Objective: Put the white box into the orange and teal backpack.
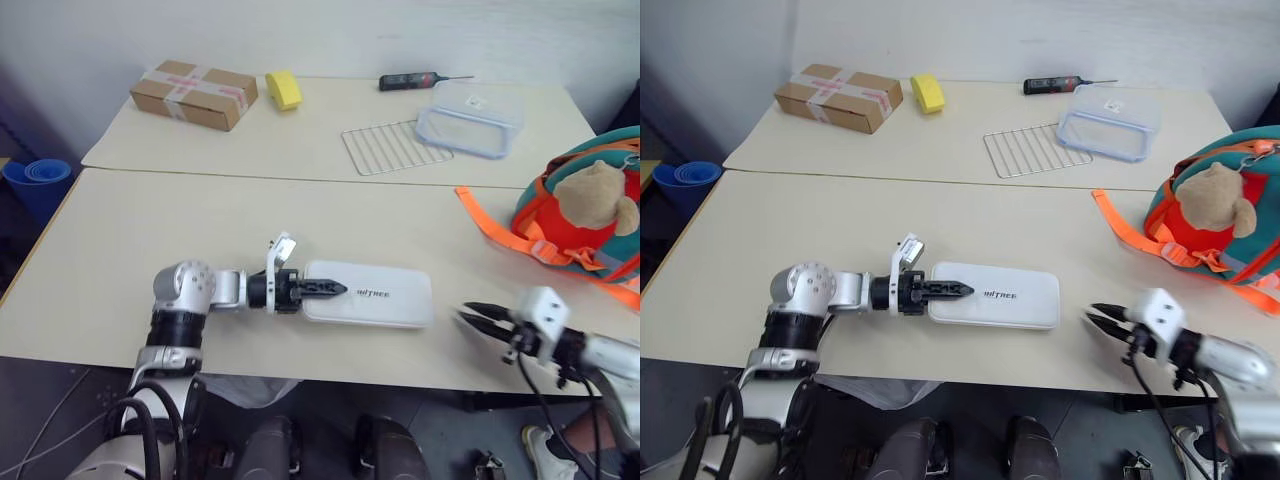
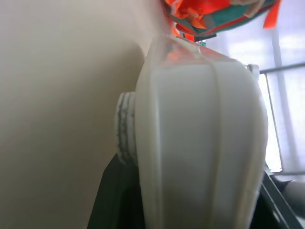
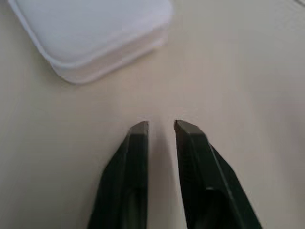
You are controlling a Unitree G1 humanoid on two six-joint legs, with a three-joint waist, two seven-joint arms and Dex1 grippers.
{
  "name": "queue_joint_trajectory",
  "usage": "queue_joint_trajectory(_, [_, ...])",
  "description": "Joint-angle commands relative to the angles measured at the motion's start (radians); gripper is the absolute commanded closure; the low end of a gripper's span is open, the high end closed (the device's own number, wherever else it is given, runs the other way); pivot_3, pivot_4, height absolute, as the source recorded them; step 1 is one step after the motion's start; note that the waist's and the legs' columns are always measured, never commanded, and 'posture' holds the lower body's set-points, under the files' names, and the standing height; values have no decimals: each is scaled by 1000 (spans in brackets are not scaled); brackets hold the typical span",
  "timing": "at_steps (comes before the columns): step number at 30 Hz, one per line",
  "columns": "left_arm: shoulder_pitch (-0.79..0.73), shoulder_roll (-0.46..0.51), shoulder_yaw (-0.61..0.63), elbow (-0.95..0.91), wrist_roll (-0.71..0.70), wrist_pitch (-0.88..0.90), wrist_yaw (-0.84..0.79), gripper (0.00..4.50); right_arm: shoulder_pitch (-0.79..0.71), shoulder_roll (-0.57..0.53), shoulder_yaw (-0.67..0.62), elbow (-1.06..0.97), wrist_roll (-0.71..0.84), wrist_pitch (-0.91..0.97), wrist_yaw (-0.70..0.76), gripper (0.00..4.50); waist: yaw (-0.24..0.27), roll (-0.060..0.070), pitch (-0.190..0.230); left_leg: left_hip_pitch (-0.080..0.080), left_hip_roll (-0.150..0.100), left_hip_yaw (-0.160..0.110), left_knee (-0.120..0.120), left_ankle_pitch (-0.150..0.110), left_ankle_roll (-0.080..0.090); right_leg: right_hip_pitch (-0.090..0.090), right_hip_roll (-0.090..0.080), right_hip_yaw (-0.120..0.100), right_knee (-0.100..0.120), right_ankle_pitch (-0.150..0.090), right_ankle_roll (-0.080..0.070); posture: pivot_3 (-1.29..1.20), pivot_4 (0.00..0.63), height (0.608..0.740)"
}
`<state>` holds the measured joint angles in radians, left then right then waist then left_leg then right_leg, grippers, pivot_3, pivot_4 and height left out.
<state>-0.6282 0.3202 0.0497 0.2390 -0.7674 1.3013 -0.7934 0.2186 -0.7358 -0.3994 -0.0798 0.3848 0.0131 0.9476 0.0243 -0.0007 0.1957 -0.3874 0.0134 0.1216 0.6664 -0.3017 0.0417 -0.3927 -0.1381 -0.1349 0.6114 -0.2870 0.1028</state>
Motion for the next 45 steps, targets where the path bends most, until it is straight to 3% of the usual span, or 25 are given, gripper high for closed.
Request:
queue_joint_trajectory(1, [69, 27, -39, -139, 57, -355, -224, 3274, 135, 52, -214, -134, 101, 57, -86, 2231, -1, 0, 0, 0, 0, 1, 0, 0, 0, -1, 0, 1, 0, 0, 0, 0, 150, 740])
queue_joint_trajectory(6, [164, 66, -123, -214, 163, -673, -398, 3274, 271, 133, -446, -155, 181, 106, -189, 442, -1, 1, 0, 1, 2, 2, -2, -7, -7, -1, -5, 3, -1, 0, -2, 0, 150, 740])
queue_joint_trajectory(8, [182, 74, -147, -219, 195, -749, -432, 3274, 277, 131, -489, -128, 194, 113, -200, 20, -1, 1, 0, 1, 2, 3, -2, -8, -6, -1, -5, 3, -2, 0, -2, 0, 150, 740])
queue_joint_trajectory(12, [186, 67, -156, -209, 195, -773, -436, 3274, 176, 48, -499, 33, 184, 108, -188, 20, -5, 1, 0, 1, 2, 3, -1, -8, -3, -1, -6, 2, -2, 0, -1, 0, 150, 740])
queue_joint_trajectory(19, [161, 83, -163, -181, 222, -781, -427, 3274, -180, -124, -314, 410, 99, 70, -111, 20, -22, 1, 0, 1, 1, 4, -1, -5, 4, -2, -8, 1, 0, 0, -1, 0, 150, 740])
queue_joint_trajectory(22, [158, 106, -157, -187, 217, -769, -437, 3274, -368, -143, -222, 549, 70, 26, -70, 20, -26, 2, 0, 0, 0, 4, -1, -2, 6, -2, -7, 0, 0, 0, -1, 0, 150, 740])
queue_joint_trajectory(26, [142, 131, -134, -176, 202, -750, -435, 3274, -500, -112, -135, 541, 98, 51, 7, 20, -27, 2, 0, 0, 0, 4, -1, -1, 5, -1, -8, 0, 0, 1, -1, 0, 150, 740])
queue_joint_trajectory(34, [132, 135, -61, -130, 188, -738, -406, 3274, -609, 14, -59, 475, 103, 43, -23, 2726, -25, 2, 0, 0, 0, 4, 0, -1, 5, -1, -7, -1, 2, 1, 0, 0, 150, 740])
queue_joint_trajectory(38, [114, 149, 3, -77, 178, -735, -386, 3274, -595, 147, 21, 243, 184, 140, -56, 4206, -32, 2, 0, 0, 0, 3, 0, -1, 5, -1, -8, -1, 5, 1, 0, 0, 150, 740])
queue_joint_trajectory(40, [104, 161, 32, -48, 172, -733, -389, 3274, -575, 191, 71, 104, 230, 214, -72, 4468, -38, 2, 0, 0, 1, 3, 0, -1, 4, -2, -7, -1, 6, 1, 0, 0, 150, 740])
queue_joint_trajectory(45, [89, 213, 112, -15, 119, -683, -411, 3274, -498, 189, 161, -208, 412, 458, -79, 4468, -42, 2, 0, -1, 1, 2, -1, -1, 3, -4, -7, -1, 7, 1, -1, 0, 150, 740])
